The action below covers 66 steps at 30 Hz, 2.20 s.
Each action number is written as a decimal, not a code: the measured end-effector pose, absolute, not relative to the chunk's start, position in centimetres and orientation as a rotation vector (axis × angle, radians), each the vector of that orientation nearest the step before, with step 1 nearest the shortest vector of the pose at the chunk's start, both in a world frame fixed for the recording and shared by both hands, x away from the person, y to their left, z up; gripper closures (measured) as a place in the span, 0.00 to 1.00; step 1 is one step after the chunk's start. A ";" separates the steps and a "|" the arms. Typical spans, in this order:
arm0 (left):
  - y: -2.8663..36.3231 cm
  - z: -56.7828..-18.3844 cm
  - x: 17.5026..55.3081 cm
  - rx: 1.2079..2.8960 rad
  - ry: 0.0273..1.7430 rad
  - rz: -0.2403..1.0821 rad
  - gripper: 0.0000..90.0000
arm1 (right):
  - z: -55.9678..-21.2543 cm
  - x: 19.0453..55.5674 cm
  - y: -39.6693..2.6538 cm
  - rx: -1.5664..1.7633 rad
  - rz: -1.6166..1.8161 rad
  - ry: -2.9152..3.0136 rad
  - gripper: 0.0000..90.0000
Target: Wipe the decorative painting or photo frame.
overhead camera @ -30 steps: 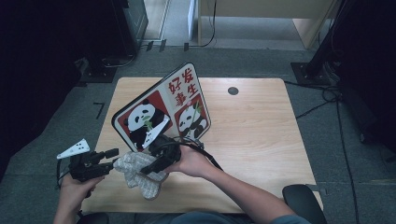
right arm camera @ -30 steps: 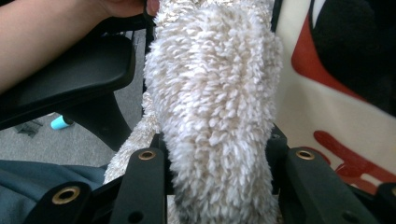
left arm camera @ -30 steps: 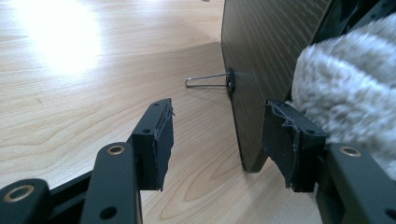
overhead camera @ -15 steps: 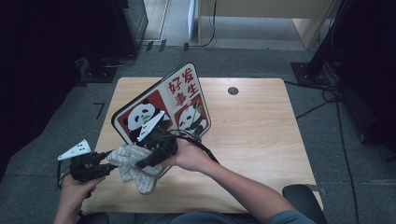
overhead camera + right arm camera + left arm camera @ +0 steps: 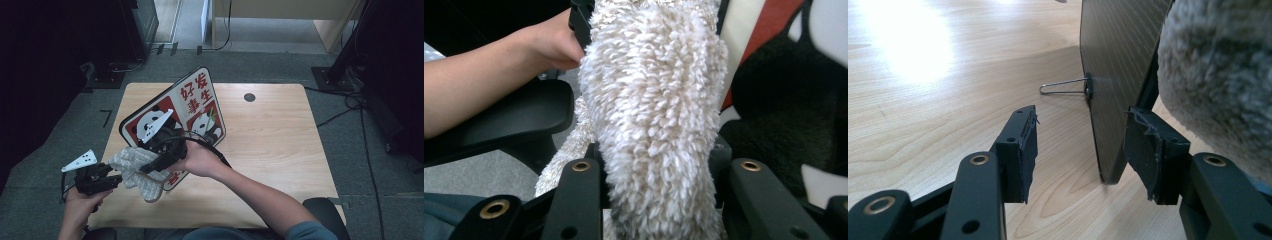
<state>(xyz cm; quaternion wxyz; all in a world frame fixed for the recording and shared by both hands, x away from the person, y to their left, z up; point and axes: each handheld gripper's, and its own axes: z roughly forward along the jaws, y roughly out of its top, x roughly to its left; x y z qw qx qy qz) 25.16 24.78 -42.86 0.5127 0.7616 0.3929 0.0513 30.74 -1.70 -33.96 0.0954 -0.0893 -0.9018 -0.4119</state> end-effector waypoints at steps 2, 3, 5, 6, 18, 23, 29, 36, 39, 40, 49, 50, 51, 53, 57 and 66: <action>24.7 -42.8 25.1 1.834 0.937 0.128 0.53 | -33.4 30.9 -1.5 -0.258 -1.230 -2.677 0.71; 24.7 -42.7 25.1 1.832 0.936 0.128 0.53 | -33.2 30.9 -1.5 -0.266 -1.229 -2.677 0.71; 24.7 -42.6 25.1 1.835 0.933 0.130 0.53 | -32.8 31.0 -1.4 -0.268 -1.233 -2.679 0.71; 24.7 -42.6 25.0 1.834 0.933 0.130 0.53 | -32.6 31.0 -1.3 -0.265 -1.242 -2.680 0.71; 24.3 -41.7 24.4 1.817 0.908 0.136 0.64 | -30.3 31.3 -1.1 -0.259 -1.275 -2.677 0.71; 24.4 -41.2 24.1 1.786 0.881 0.135 0.68 | -29.4 31.5 -1.2 -0.260 -1.301 -2.662 0.71; 24.1 -41.2 24.1 1.792 0.864 0.130 0.66 | -28.5 31.8 -1.5 -0.269 -1.314 -2.650 0.71; 23.5 -41.0 24.0 1.789 0.845 0.124 0.66 | -27.5 32.2 -2.2 -0.276 -1.342 -2.649 0.71; 23.1 -40.9 24.0 1.782 0.850 0.119 0.66 | -26.9 32.4 -2.6 -0.294 -1.360 -2.653 0.71; 22.9 -40.9 24.0 1.778 0.847 0.118 0.66 | -26.8 32.5 -2.7 -0.293 -1.368 -2.655 0.71; 22.0 -40.8 24.1 1.783 0.836 0.125 0.67 | -23.9 33.0 -3.8 -0.296 -1.452 -2.674 0.71; 21.8 -40.7 24.1 1.777 0.836 0.133 0.68 | -23.5 33.1 -3.9 -0.295 -1.457 -2.676 0.71; 21.8 -40.7 24.0 1.779 0.823 0.143 0.69 | -23.1 33.1 -3.9 -0.295 -1.465 -2.679 0.71; 21.6 -40.6 24.1 1.781 0.826 0.133 0.69 | -22.4 33.4 -3.8 -0.297 -1.470 -2.692 0.71; 21.4 -40.8 24.3 1.792 0.859 0.133 0.70 | -20.8 34.2 -3.5 -0.308 -1.493 -2.708 0.71; 21.1 -40.8 24.7 1.770 0.868 0.149 0.71 | -18.6 36.0 -1.0 -0.330 -1.519 -2.767 0.71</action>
